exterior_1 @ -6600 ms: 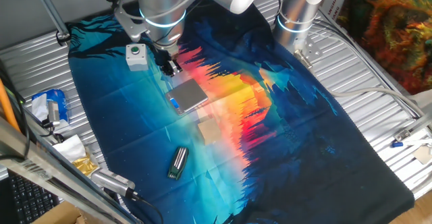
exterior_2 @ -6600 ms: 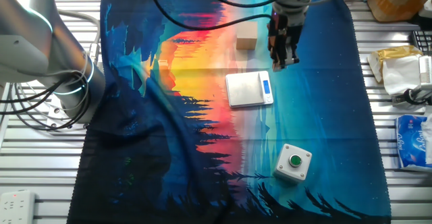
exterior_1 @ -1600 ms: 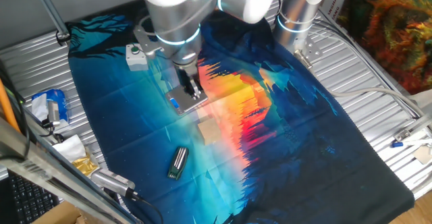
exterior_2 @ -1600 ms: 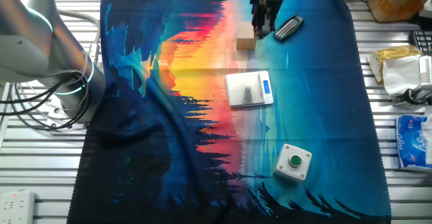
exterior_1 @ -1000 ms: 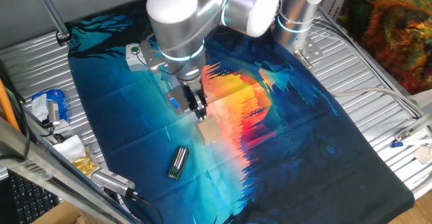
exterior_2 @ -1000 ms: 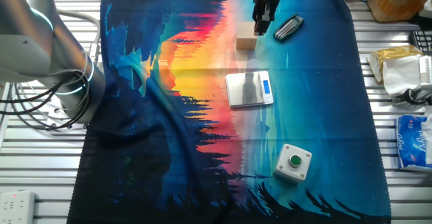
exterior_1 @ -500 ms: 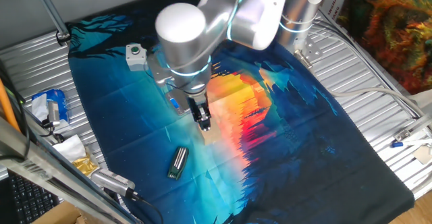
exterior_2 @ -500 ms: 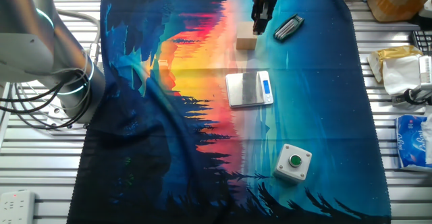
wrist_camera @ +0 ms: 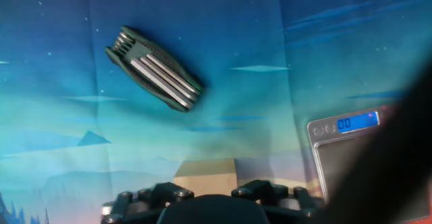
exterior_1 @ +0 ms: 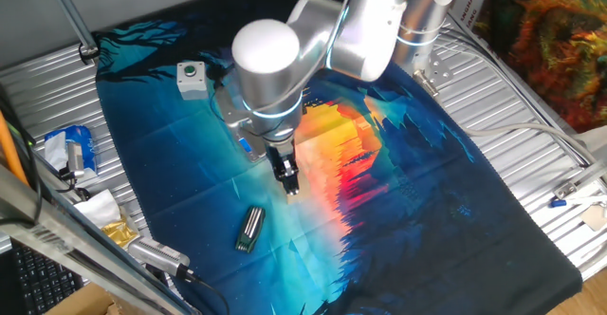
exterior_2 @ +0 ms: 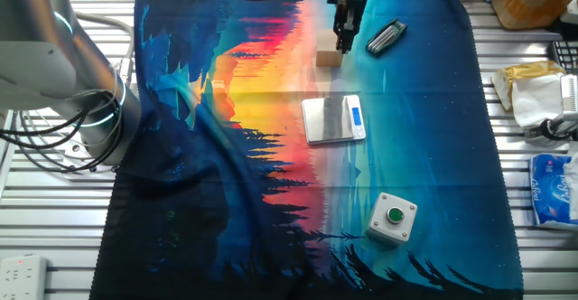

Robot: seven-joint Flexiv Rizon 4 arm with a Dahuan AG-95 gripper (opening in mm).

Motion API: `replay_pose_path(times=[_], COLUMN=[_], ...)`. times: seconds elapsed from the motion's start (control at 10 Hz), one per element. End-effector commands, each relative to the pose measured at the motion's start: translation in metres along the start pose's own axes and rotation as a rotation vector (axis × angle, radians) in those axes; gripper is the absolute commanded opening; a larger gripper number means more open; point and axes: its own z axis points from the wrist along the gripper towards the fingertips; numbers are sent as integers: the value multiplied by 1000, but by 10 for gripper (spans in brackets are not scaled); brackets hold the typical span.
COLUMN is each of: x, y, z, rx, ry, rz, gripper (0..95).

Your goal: Place the block on the scale

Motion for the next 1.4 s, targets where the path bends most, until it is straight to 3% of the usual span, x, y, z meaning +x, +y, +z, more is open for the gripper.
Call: replay_pose_path(times=[0.1, 0.3, 0.4, 0.7, 0.8, 0.9, 1.0, 1.4], x=[1, 2, 2, 5, 6, 7, 7, 8], y=[2, 6, 7, 12, 12, 12, 11, 11], z=[6, 16, 18, 30, 31, 32, 32, 28], rx=[2, 0, 1, 7, 7, 10, 10, 11], ry=[-7, -12, -14, -18, -19, -18, -17, -13], rz=[4, 9, 10, 20, 25, 45, 66, 65], gripper=[950, 950, 760, 760, 570, 190, 0, 0])
